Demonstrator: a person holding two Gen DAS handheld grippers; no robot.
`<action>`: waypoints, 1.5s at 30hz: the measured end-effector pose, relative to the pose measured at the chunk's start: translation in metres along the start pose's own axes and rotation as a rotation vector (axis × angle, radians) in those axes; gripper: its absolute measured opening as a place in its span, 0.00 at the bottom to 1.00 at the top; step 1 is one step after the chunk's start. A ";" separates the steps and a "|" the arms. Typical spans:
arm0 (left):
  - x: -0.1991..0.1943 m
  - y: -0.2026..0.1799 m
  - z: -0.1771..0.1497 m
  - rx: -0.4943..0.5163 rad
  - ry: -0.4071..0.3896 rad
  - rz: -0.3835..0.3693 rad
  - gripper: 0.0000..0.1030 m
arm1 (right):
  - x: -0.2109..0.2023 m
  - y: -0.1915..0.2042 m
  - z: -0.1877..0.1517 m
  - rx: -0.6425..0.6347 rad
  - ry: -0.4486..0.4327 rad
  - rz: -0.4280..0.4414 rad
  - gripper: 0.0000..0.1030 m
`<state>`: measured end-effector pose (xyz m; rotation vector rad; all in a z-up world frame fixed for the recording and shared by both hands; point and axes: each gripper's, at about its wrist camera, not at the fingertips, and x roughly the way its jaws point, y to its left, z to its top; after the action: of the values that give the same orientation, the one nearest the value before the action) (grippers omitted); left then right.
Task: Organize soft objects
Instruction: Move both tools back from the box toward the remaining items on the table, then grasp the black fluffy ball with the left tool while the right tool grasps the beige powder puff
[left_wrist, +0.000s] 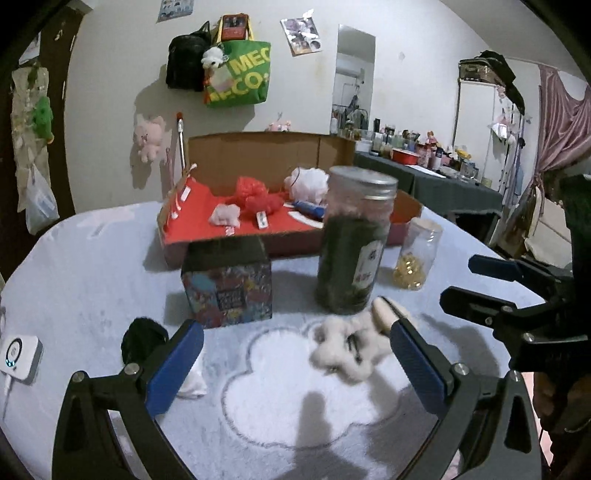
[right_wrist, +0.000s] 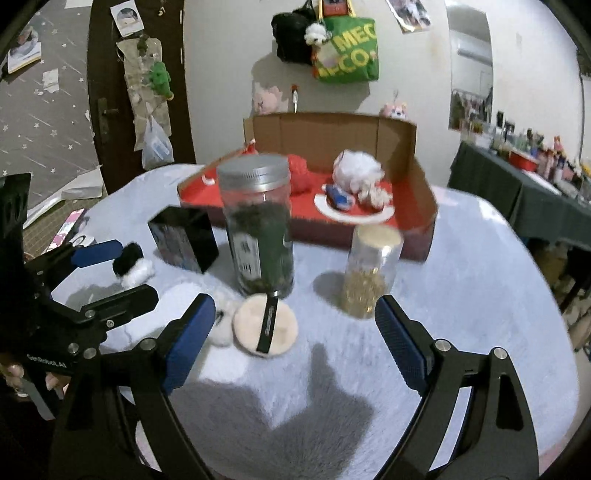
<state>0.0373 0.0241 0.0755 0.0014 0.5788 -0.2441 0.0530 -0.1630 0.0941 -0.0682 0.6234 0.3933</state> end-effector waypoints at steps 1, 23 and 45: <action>0.001 0.002 -0.002 -0.006 0.006 0.004 1.00 | 0.002 -0.001 -0.003 0.005 0.006 0.002 0.86; 0.001 0.116 -0.011 -0.154 0.098 0.140 0.84 | 0.057 0.001 -0.015 0.063 0.113 0.100 0.86; -0.001 0.056 -0.002 -0.072 0.086 -0.075 0.25 | 0.038 -0.018 -0.016 0.132 0.068 0.247 0.22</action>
<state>0.0484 0.0785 0.0703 -0.0801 0.6736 -0.2968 0.0789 -0.1700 0.0584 0.1233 0.7265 0.5889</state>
